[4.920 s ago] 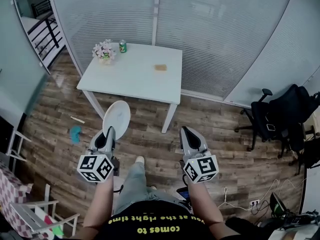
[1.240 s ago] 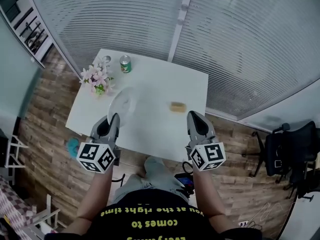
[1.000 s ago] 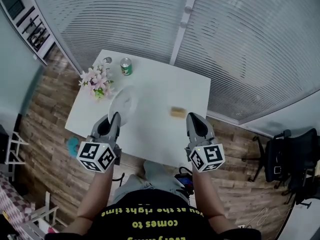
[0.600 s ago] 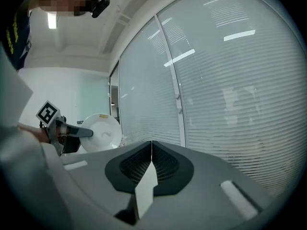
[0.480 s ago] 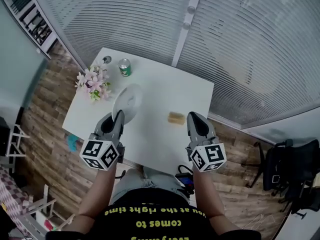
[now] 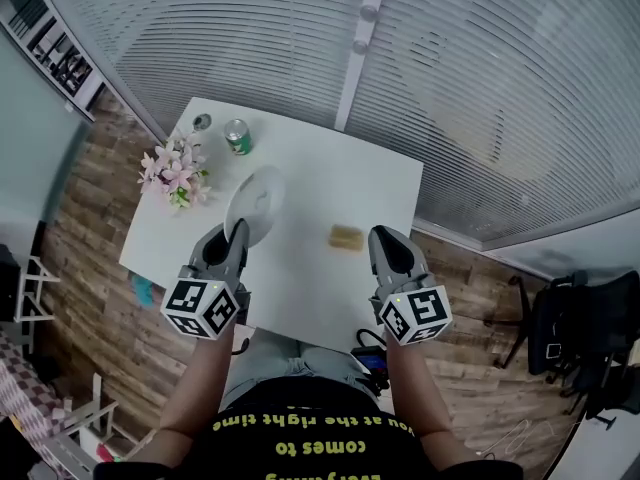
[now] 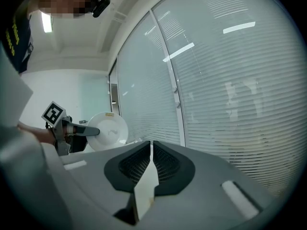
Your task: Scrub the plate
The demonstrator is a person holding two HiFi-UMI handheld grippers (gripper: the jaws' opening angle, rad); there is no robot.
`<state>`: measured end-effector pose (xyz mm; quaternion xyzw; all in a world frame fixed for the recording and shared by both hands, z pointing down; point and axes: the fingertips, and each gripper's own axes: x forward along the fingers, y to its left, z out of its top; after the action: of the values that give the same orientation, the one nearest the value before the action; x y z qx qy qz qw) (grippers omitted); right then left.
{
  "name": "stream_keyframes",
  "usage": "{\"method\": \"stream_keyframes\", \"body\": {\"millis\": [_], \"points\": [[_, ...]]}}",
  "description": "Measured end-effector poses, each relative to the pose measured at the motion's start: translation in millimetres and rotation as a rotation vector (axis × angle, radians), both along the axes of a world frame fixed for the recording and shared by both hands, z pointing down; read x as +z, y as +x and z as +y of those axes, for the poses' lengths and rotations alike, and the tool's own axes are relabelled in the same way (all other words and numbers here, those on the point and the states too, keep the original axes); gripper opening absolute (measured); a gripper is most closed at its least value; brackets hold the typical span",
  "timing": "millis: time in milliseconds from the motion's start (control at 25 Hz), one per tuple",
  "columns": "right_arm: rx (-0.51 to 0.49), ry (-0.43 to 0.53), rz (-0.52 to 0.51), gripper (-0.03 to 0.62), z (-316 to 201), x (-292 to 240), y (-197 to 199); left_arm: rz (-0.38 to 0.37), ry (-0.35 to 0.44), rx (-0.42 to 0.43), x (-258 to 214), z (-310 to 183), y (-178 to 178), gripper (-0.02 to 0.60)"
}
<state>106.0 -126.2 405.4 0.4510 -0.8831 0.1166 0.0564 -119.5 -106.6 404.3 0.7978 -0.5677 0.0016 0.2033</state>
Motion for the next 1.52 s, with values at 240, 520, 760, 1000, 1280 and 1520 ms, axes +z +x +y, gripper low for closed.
{"method": "stream_keyframes", "body": {"millis": [240,520,760,1000,1280,1520], "points": [[0.003,-0.01,0.008,0.028,-5.1,0.0,-4.8,0.002,0.0,0.038,0.6,-13.6,-0.5,0.021],[0.037,-0.015,0.016,0.033,-6.1,1.4,-9.1,-0.003,-0.005,0.105,6.2,-22.8,2.0,0.021],[0.049,-0.02,0.032,0.036,-5.3,8.2,-12.3,-0.003,-0.003,0.127,9.9,-25.0,1.9,0.02],[0.029,-0.041,0.051,0.054,-7.4,16.7,-18.2,-0.001,-0.02,0.125,18.2,-24.0,-3.5,0.021],[-0.053,-0.113,0.13,0.094,-5.5,45.1,-32.1,0.001,-0.044,0.12,31.1,-24.5,-7.2,0.021],[-0.11,-0.184,0.229,0.127,-8.7,75.2,-35.3,0.0,-0.061,0.121,39.7,-27.4,-10.4,0.02]]}}
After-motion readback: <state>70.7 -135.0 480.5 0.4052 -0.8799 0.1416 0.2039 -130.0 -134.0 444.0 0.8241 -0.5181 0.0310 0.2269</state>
